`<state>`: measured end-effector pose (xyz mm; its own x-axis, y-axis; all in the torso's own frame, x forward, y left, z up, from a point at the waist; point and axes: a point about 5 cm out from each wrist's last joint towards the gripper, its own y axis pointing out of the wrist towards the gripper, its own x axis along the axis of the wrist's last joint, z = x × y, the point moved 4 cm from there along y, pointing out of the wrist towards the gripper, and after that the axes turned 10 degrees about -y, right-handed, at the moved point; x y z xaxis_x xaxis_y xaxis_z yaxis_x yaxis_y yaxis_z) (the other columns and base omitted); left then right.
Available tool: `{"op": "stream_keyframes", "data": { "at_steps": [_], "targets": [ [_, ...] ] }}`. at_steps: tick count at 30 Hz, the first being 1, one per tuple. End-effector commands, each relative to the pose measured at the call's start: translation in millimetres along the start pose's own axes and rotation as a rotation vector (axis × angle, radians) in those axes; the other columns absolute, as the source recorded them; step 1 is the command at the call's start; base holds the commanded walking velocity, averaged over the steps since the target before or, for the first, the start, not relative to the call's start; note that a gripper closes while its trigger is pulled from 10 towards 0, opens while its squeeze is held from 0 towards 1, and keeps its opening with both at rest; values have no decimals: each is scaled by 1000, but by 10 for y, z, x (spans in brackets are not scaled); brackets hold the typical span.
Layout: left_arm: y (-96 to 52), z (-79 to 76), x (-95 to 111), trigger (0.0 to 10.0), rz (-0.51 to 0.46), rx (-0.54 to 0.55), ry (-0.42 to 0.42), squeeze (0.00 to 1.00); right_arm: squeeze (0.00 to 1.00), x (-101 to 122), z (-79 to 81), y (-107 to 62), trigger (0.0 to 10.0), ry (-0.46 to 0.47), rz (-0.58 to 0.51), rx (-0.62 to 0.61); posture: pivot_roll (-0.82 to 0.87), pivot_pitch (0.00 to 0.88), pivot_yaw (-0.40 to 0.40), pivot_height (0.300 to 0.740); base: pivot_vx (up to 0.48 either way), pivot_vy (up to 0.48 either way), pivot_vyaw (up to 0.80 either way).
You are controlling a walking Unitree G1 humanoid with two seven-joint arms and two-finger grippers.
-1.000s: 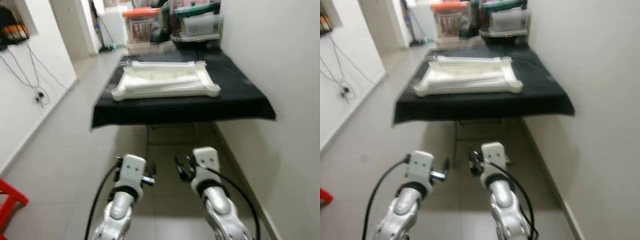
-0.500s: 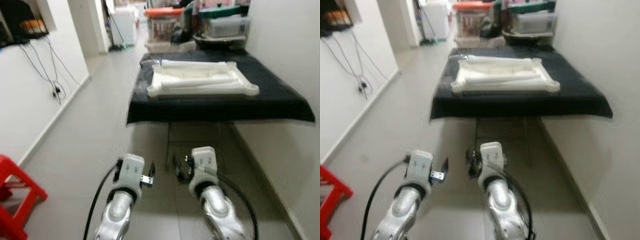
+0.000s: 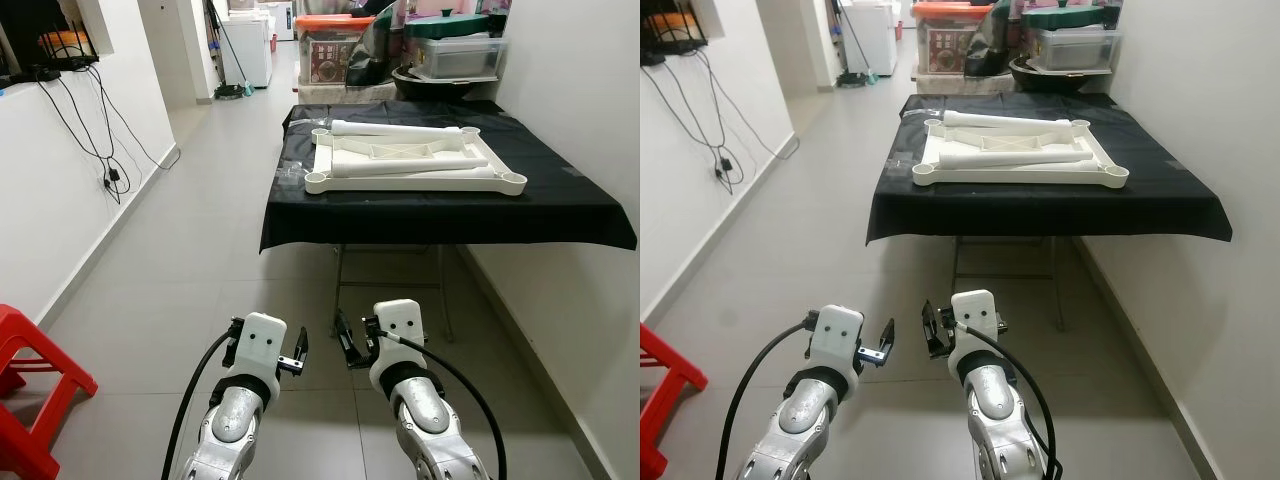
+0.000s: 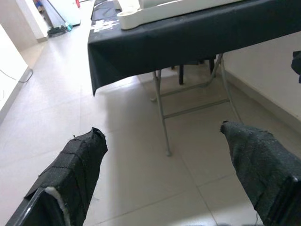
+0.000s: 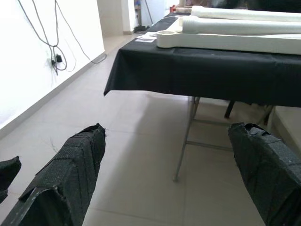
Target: Building children table
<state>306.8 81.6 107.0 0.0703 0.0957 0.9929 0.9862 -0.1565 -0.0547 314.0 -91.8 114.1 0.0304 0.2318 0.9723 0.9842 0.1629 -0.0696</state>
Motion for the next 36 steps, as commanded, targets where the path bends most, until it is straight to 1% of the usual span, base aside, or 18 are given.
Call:
{"op": "stream_keyframes", "data": {
  "at_steps": [1,33,36],
  "targets": [
    [-1,-56,26,10000,-7,-11,-24,0,0,21,21,-8,10000,5,-1,5,28,0,19,740,311,0,0],
    [-5,-95,15,10000,-12,-33,-20,0,0,9,-5,-6,10000,1,-5,-7,28,0,11,740,361,0,0],
    [-8,-98,15,10000,-13,-34,-21,0,0,4,-8,-8,10000,1,-3,-7,29,0,11,740,364,0,-800]
  ]
}}
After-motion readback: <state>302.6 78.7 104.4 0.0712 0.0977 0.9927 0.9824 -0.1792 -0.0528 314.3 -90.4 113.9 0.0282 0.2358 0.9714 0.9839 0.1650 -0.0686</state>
